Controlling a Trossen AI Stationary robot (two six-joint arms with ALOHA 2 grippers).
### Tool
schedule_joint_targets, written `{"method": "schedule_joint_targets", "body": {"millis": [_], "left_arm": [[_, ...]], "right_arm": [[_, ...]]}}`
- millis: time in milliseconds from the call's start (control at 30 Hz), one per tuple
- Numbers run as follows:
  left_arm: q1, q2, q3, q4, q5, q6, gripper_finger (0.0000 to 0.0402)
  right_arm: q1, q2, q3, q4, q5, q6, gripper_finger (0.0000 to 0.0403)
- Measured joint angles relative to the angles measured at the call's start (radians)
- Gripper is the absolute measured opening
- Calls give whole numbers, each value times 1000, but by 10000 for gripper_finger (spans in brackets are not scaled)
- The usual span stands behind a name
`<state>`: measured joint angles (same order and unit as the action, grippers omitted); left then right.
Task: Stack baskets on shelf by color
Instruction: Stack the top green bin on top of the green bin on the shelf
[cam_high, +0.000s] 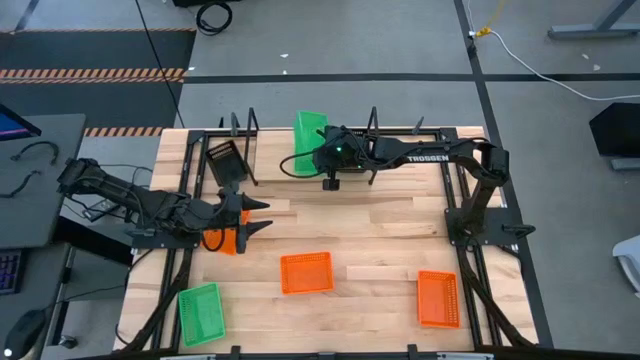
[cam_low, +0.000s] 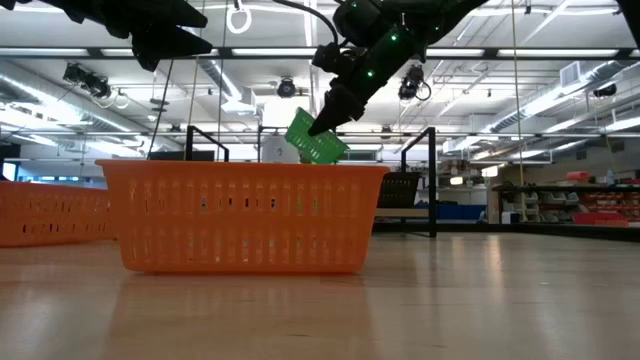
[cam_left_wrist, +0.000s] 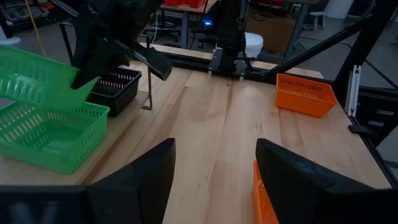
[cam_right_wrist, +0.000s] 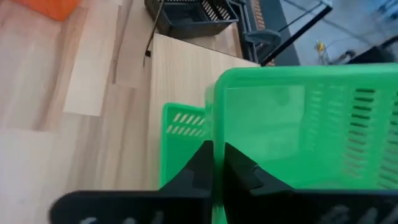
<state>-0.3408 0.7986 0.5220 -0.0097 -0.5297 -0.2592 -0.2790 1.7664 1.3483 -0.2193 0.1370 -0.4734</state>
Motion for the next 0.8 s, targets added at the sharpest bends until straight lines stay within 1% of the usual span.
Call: {"method": "schedule_joint_targets", "body": {"millis": [67, 200, 367, 467, 567, 733, 800], "left_arm": [[0, 0, 0, 0, 0, 0, 231], [0, 0, 0, 2, 0, 0, 231], [0, 0, 0, 7, 0, 5, 231], [0, 0, 0, 7, 0, 8, 231], [0, 0, 0, 8, 0, 8, 231], [0, 0, 0, 13, 11, 8, 231], [-1, 0, 0, 12, 26, 7, 231]], "right_arm": [[0, 0, 0, -2, -2, -9, 10], [0, 1, 3, -17, -27, -3, 13], [19, 2, 96, -129, -19, -2, 8], [44, 3, 195, -238, 9, -2, 8], [62, 47, 328, -368, 38, 21, 8], [55, 231, 573, -665, 55, 61, 8], [46, 310, 664, -749, 53, 64, 8]]}}
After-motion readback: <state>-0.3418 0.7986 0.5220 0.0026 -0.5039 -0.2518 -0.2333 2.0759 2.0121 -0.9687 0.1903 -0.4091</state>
